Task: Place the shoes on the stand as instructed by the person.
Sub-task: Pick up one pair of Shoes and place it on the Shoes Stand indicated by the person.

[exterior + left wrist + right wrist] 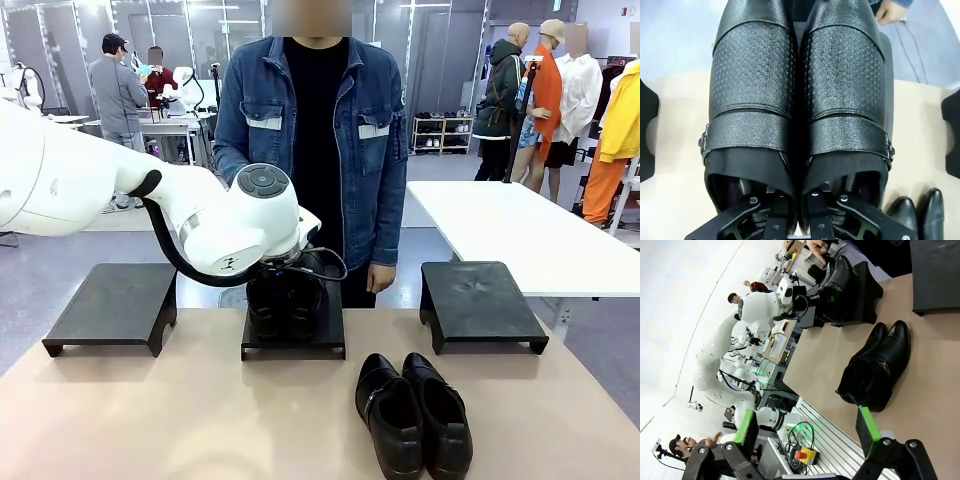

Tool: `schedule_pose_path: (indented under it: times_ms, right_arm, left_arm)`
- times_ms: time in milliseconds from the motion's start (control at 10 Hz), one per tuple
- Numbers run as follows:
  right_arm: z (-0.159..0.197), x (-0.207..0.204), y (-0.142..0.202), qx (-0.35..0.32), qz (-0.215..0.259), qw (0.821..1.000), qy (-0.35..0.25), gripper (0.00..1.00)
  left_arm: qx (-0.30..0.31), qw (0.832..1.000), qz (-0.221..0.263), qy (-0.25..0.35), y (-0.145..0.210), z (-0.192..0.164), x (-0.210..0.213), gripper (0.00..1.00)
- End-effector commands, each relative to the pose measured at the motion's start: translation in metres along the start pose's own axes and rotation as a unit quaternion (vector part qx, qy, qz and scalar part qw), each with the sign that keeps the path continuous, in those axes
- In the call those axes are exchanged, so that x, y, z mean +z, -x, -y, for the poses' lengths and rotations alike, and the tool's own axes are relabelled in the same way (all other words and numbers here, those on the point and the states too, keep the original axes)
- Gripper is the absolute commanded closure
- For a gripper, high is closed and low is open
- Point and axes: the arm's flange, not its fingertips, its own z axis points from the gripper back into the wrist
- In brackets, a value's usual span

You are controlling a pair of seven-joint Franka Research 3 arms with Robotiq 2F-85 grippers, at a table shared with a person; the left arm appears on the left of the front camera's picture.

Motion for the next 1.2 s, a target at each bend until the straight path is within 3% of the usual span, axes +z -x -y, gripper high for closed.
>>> schedule_pose_path:
  times_ms: [0,200,300,400,500,600,1100]
  right_arm:
    - [0.000,0.001,-0.001,0.010,0.002,1.000,-0.004,0.00]
    - [0.000,0.001,-0.001,0.010,0.002,1.000,-0.004,0.00]
    - [0.000,0.001,-0.001,0.010,0.002,1.000,-0.004,0.00]
    - [0.000,0.001,-0.001,0.010,0.002,1.000,-0.004,0.00]
    - [0.000,0.001,-0.001,0.010,0.002,1.000,-0.004,0.00]
    - [0.000,0.001,-0.001,0.010,0.002,1.000,-0.004,0.00]
    - [0.000,0.001,-0.001,0.010,0.002,1.000,-0.004,0.00]
  left_arm:
    - [-0.012,1.000,0.014,0.002,-0.010,0.007,0.000,0.79]
    - [-0.008,1.000,0.013,-0.002,-0.012,0.006,0.004,0.44]
    - [-0.007,1.000,0.008,-0.006,-0.011,0.005,0.005,0.53]
    - [-0.010,1.000,0.008,-0.007,-0.010,0.006,0.007,0.09]
    - [-0.010,1.000,0.008,-0.006,-0.011,0.006,0.008,0.17]
    - [-0.009,1.000,0.009,-0.008,-0.011,0.006,0.009,0.00]
    - [-0.004,1.000,0.009,0.001,-0.009,0.006,0.009,0.00]
